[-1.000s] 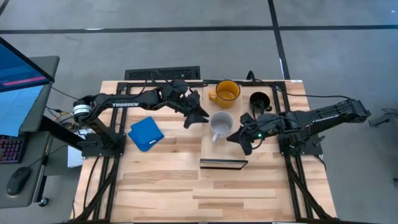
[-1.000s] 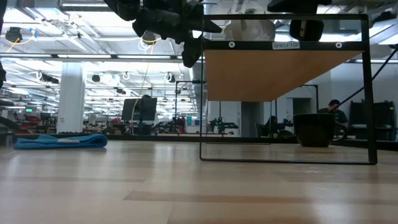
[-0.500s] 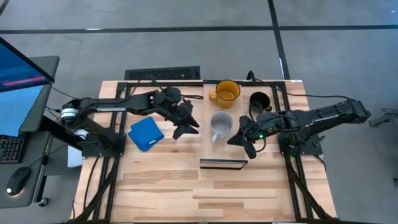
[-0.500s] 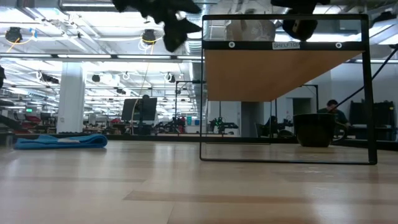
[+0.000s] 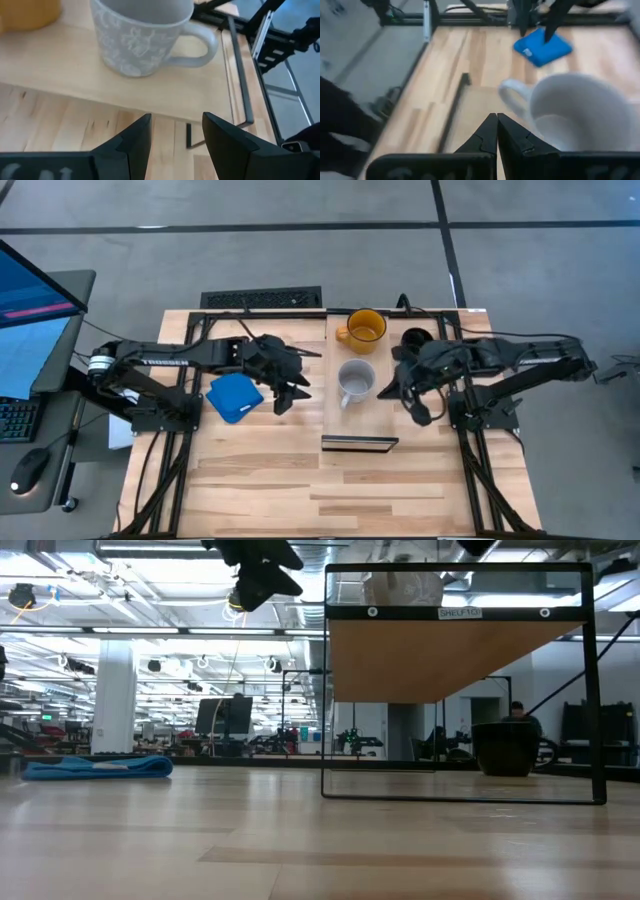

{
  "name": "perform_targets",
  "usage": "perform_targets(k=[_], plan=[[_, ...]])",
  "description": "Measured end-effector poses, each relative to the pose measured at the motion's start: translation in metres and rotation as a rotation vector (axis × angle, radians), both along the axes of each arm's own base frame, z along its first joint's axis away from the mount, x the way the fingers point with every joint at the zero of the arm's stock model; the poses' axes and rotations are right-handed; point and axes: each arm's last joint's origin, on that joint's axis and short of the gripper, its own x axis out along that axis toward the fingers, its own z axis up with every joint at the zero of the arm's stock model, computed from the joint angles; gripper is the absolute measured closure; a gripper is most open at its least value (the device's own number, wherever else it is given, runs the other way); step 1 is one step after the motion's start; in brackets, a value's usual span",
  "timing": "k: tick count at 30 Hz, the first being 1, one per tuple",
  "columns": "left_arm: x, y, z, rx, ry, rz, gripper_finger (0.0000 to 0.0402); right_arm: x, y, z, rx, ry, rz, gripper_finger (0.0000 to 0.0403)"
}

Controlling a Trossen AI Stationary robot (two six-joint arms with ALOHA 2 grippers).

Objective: Stack small to large cups/mugs on shelf
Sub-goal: Put the gray mug on the shelf

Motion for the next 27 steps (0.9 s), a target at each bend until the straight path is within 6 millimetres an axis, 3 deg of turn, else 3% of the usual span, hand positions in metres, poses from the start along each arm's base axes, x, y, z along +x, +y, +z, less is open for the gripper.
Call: perform_targets(k=[7,10,17,21,27], plan=[[-0.007,0.001,-0.005,-0.010,0.089,0.046,0.0235,-0.009,-0.017,0.031,-0.142,0.009,-0.069,0.0369],[-0.014,-0.002,-0.003,0.021,0.117,0.089,0.0235,-0.013,-0.027,0.033,-0.146,0.099,-0.114,0.0369],[-0.047,-0.014,0.035,0.131,-0.185,0.123,0.0235,-0.012,-0.050,0.031,-0.092,0.188,-0.262,0.0369],[-0.079,-0.014,0.031,0.093,-0.322,0.153,0.0235,-0.011,-0.058,0.030,-0.084,0.195,-0.300,0.0369],[-0.114,-0.014,0.005,0.067,-0.444,0.188,0.0235,-0.008,-0.066,0.028,0.003,0.210,-0.407,0.0369]])
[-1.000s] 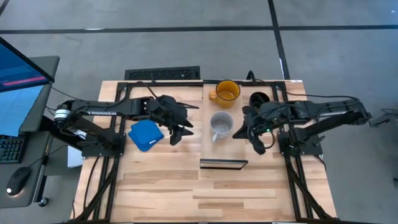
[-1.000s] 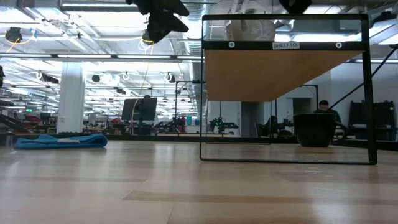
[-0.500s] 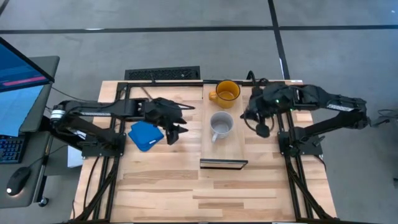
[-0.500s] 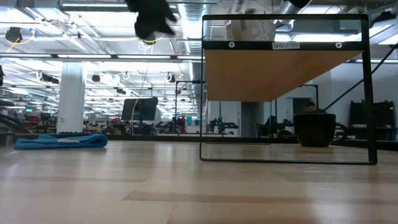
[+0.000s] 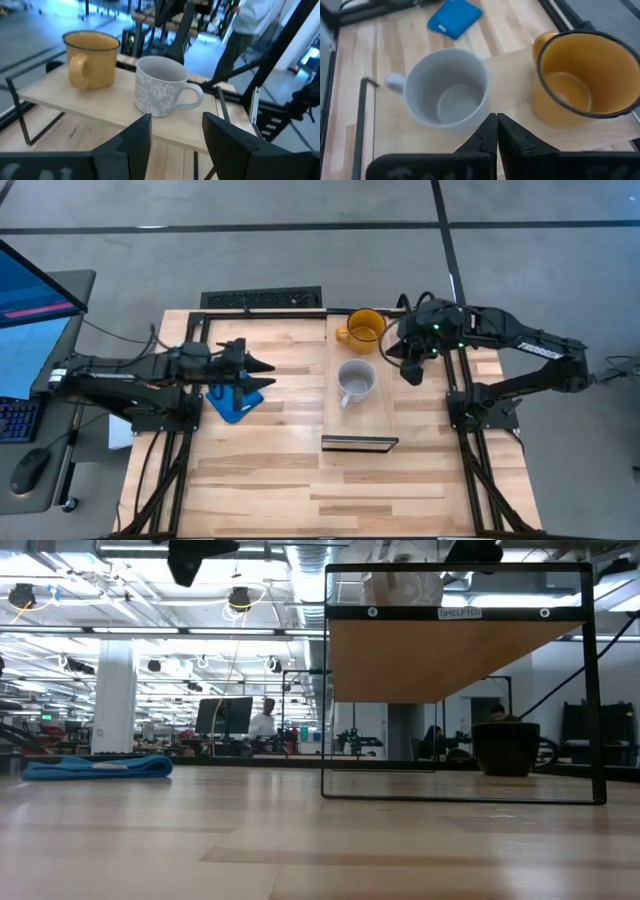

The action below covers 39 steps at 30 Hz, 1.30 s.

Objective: Stack small to large cups/mugs on shelf
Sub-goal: Put the gray mug on the shelf

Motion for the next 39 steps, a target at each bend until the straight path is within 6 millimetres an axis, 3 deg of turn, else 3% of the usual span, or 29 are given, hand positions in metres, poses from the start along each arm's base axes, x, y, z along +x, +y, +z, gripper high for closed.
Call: perform_targets(k=[9,17,23,29,39], plan=[[-0.024,0.000,-0.025,-0.009,-0.056,0.021,0.0235,0.018,-0.007,-0.007,0.071,-0.007,-0.067,0.0320],[-0.024,0.000,-0.030,0.003,-0.019,0.018,0.0235,0.041,-0.011,-0.020,0.165,0.014,-0.102,0.0248],[-0.024,0.000,-0.031,0.016,-0.003,0.016,0.0235,0.051,-0.011,-0.011,0.176,0.031,-0.106,0.0212],[-0.025,0.000,-0.033,0.017,0.014,0.015,0.0235,0.057,-0.009,-0.004,0.183,0.075,-0.097,0.0202],[-0.025,0.000,-0.034,0.016,0.021,0.015,0.0235,0.069,-0.009,-0.018,0.237,0.226,-0.142,0.0200]])
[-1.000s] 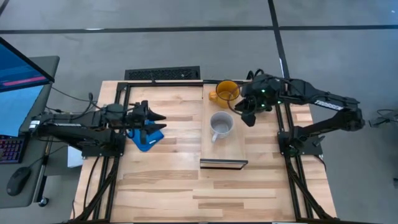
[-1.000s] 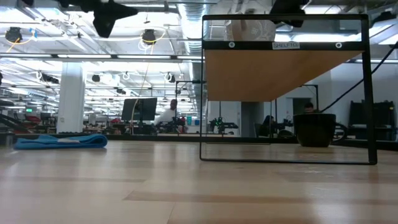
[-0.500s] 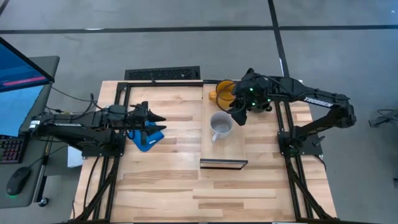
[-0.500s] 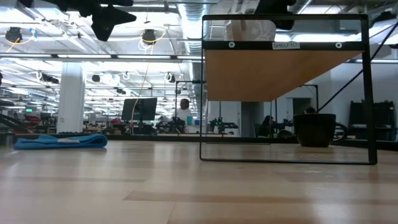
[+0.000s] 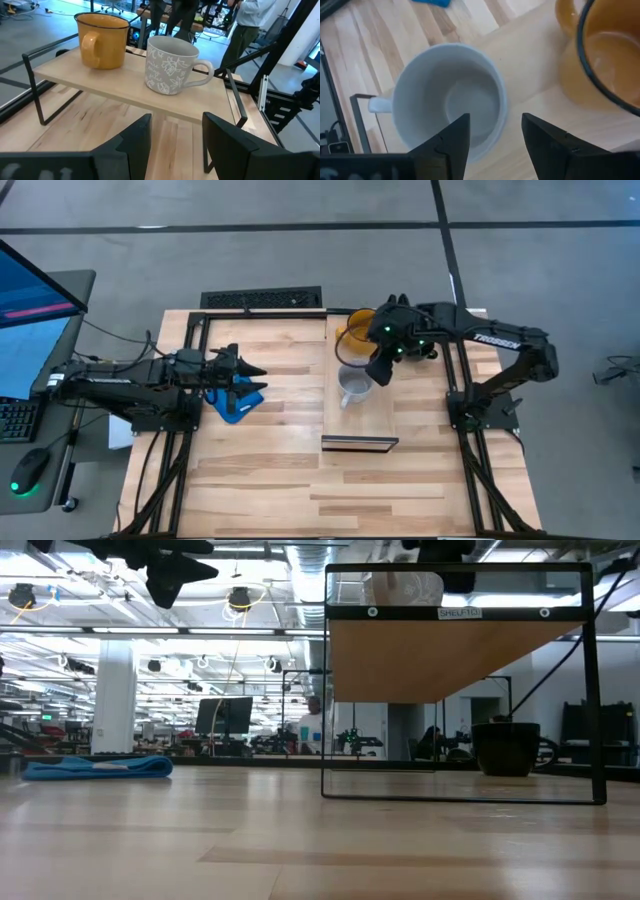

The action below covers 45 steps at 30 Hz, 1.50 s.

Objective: Stack small to large cups/mugs on shelf
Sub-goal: Put the gray mug on the shelf

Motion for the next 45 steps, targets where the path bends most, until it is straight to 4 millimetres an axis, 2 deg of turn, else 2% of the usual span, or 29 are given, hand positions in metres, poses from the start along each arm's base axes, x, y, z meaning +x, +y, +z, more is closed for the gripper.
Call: perform_targets(k=[6,19,22,31,36,40,45], plan=[[0.000,0.000,0.000,-0.001,0.003,0.000,0.0235,0.001,0.006,0.000,-0.001,0.001,0.024,0.0209],[0.000,0.000,-0.001,-0.021,0.015,-0.007,0.0235,0.001,0.004,0.000,-0.001,0.001,0.008,0.0246],[0.000,-0.001,-0.001,-0.033,0.015,-0.023,0.0235,0.002,0.003,-0.001,-0.004,0.004,0.006,0.0245],[-0.001,-0.001,-0.002,-0.042,0.024,-0.029,0.0235,0.020,-0.001,-0.024,-0.009,0.118,-0.003,0.0220],[-0.001,-0.001,-0.004,-0.057,0.042,-0.025,0.0235,0.025,-0.003,-0.028,-0.005,0.125,0.002,0.0211],[-0.001,-0.001,-0.005,-0.060,0.051,-0.022,0.0235,0.024,-0.003,-0.032,0.003,0.163,0.005,0.0228],[-0.001,-0.001,-0.005,-0.056,0.057,-0.015,0.0235,0.024,-0.003,-0.032,0.015,0.165,-0.004,0.0276]])
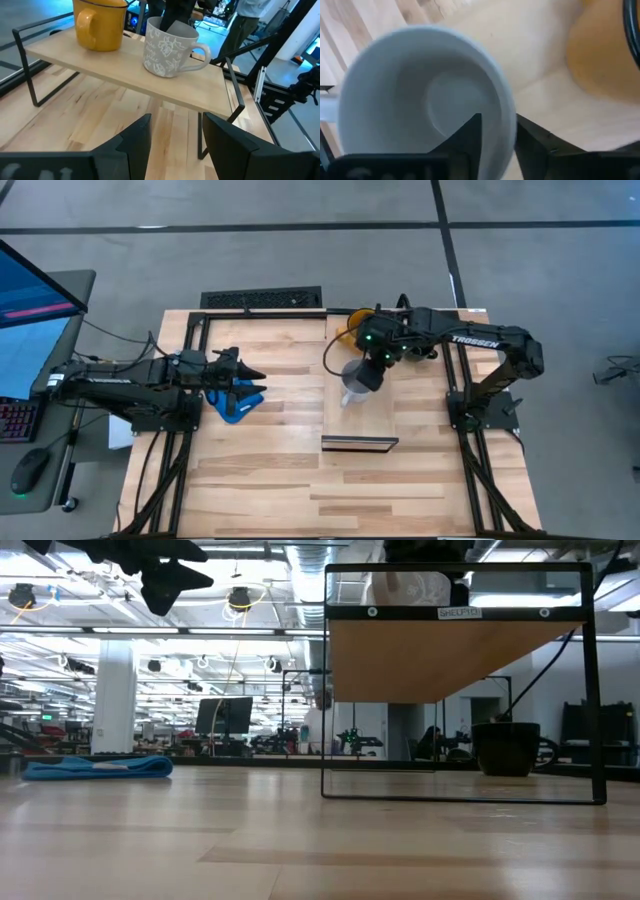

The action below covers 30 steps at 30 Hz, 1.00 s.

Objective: Stack small to large cups/mugs on shelf
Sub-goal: Put the gray mug on the shelf

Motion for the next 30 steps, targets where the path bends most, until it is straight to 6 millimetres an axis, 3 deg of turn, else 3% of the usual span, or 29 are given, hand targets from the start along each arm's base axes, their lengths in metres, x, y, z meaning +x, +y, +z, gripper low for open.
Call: perform_targets(k=[9,21,30], plan=[[0.0000,0.0001,0.0000,0.006,0.000,0.000,0.0235,-0.0001,-0.0001,-0.0005,0.031,0.005,-0.064,0.0375],[0.0000,0.0001,0.0000,0.039,0.002,-0.008,0.0235,-0.0003,0.0000,-0.0007,0.100,0.013,-0.233,0.0375],[-0.0002,-0.0012,-0.0008,0.066,0.011,-0.062,0.0235,0.0004,0.0026,-0.0007,0.118,0.010,-0.498,0.0375]])
